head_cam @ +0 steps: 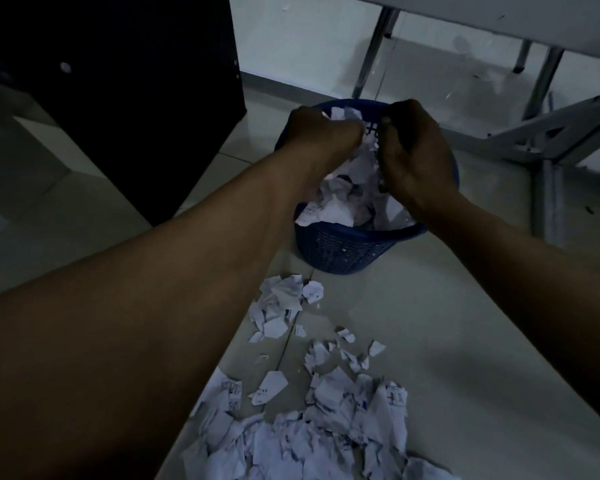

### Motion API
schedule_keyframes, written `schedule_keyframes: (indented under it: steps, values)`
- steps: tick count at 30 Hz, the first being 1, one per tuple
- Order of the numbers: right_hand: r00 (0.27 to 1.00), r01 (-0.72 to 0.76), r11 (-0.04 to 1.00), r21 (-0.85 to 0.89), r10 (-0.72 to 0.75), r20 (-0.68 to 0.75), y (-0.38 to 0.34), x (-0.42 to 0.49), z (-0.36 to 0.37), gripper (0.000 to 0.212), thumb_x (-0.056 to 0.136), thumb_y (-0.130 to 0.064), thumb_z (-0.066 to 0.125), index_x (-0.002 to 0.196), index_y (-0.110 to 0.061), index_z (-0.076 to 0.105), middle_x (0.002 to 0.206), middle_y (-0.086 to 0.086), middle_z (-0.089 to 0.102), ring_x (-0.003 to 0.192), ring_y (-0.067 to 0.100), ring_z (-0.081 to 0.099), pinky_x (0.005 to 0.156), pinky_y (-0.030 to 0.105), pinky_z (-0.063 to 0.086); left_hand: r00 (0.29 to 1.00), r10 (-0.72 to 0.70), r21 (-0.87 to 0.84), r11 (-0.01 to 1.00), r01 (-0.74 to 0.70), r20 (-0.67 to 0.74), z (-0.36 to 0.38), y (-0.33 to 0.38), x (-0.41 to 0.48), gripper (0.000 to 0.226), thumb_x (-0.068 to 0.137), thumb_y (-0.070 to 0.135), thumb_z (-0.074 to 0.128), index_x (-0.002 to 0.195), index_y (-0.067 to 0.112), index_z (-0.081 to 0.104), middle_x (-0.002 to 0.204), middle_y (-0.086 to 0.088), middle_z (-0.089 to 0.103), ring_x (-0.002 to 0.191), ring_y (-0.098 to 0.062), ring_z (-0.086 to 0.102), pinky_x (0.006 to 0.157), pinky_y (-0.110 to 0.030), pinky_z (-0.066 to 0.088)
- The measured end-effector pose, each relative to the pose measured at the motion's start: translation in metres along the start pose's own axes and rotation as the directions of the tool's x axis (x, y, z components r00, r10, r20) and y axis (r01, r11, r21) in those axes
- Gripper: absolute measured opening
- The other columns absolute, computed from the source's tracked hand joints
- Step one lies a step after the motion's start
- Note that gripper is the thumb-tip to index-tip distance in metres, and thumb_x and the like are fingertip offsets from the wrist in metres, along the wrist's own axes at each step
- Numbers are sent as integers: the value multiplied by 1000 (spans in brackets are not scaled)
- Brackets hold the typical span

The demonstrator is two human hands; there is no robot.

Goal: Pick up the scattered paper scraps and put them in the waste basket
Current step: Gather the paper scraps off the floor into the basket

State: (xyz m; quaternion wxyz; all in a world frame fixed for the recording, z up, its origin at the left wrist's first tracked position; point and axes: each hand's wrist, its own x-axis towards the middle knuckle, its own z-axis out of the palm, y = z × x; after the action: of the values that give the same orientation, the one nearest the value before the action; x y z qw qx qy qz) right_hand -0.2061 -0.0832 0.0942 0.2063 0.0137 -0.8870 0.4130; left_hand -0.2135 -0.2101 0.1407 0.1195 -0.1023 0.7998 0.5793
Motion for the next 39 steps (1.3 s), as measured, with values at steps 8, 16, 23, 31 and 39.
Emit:
schedule_keyframes:
  steps: [8, 16, 23, 31, 39]
  values:
    - [801, 263, 880, -394, 28, 598, 8, -8, 17, 96, 64, -92, 33, 146, -46, 13, 157, 14, 12, 143, 37, 16, 111, 60, 24, 963, 114, -2, 993, -118, -243, -24, -16, -2, 34, 91, 13, 40, 58, 16, 48, 65, 0, 51, 70, -19, 53, 65, -24, 39]
    - [665, 320, 731, -602, 280, 693, 21, 0, 27, 82, 80, -76, 34, 147, -47, -4, 159, 10, -14, 146, 37, -6, 113, 64, 6, 917, 86, -22, 994, -103, -389, -37, -47, -18, 17, 93, 21, 44, 93, 16, 61, 84, 3, 58, 60, -2, 47, 49, -18, 35]
    - [544, 291, 705, -647, 435, 718, 24, -6, 29, 73, 84, -70, 25, 148, -46, -1, 158, 11, -18, 145, 38, -10, 116, 59, 5, 935, 1, 12, 1000, 3, -354, -29, -74, -40, 13, 92, 22, 47, 92, 23, 60, 92, 6, 60, 64, 3, 46, 48, -13, 32]
    - [701, 212, 769, -603, 310, 642, 22, 4, 35, 73, 88, -68, 37, 149, -39, 9, 158, 13, 10, 143, 41, 15, 111, 63, 18, 945, -38, 28, 998, 50, -324, -21, -99, -50, 17, 92, 23, 50, 103, 19, 63, 74, 15, 52, 59, 5, 45, 38, 1, 32]
    - [915, 163, 927, -337, -15, 404, 3, -18, 31, 75, 90, -62, 29, 151, -31, 1, 154, 16, 27, 136, 35, 35, 106, 60, 32, 967, -50, 25, 998, 58, -251, -7, -117, -55, 10, 90, 22, 53, 97, 20, 61, 81, 4, 61, 58, -1, 50, 35, -1, 31]
